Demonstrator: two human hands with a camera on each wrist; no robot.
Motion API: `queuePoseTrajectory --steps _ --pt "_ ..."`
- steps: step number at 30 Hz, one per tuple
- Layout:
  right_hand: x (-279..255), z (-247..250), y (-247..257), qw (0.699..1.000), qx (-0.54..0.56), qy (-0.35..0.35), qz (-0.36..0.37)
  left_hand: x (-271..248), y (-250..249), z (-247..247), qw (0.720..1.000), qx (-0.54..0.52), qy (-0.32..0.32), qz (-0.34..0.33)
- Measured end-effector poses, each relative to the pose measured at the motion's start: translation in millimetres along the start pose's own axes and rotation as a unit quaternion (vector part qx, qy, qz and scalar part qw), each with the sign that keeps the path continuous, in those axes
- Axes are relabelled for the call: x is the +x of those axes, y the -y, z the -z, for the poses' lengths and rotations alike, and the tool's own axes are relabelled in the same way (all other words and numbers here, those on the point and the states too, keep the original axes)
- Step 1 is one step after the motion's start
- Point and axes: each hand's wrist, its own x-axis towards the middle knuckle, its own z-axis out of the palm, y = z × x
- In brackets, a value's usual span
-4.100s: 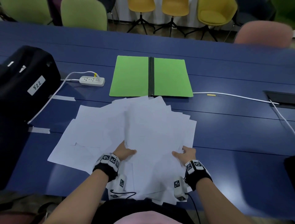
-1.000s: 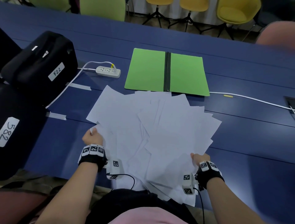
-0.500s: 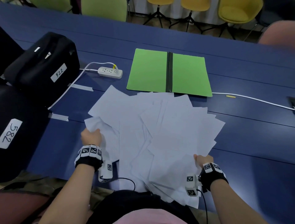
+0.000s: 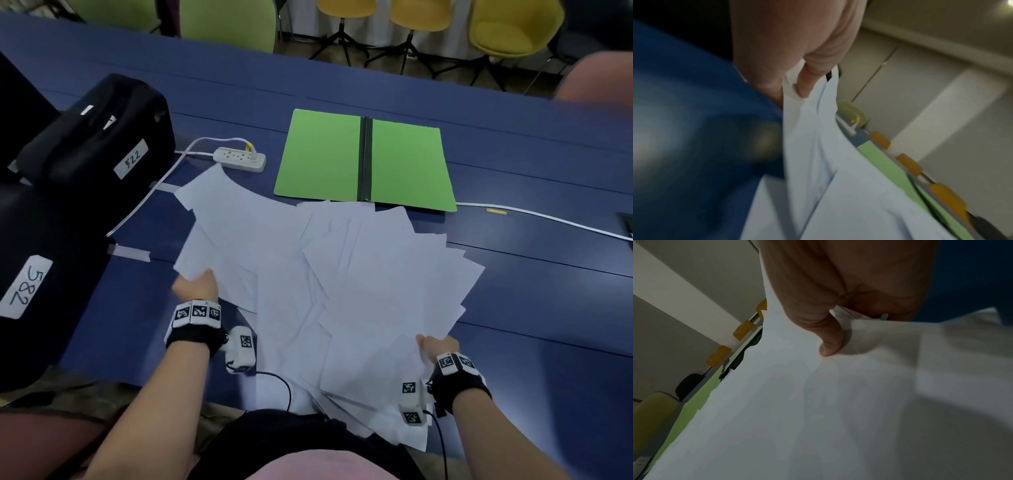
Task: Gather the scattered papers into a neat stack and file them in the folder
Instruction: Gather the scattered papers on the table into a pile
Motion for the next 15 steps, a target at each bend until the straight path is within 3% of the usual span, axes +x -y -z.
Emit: queuePoseTrajectory --steps 4,7,10,13,15 --pt "0 1 -2 1.0 0.013 -0.001 -0.004 -3 38 5 0.991 0.054 0.04 0.116" --pt "1 1 -1 1.0 0.026 -0.002 -0.012 1 53 6 0.973 0.027 0.139 0.181" --pt "4 0 0 0.999 0.022 -0.002 -0.028 4 52 11 0.953 0.04 0.235 0.188" --pt "8 -1 1 0.999 0.01 -0.005 -0.038 12 40 12 0.948 0.025 0.262 0.182" --pt "12 -2 2 0.999 0.005 -0.009 -0.043 23 30 13 0.936 -0.056 0.275 0.212"
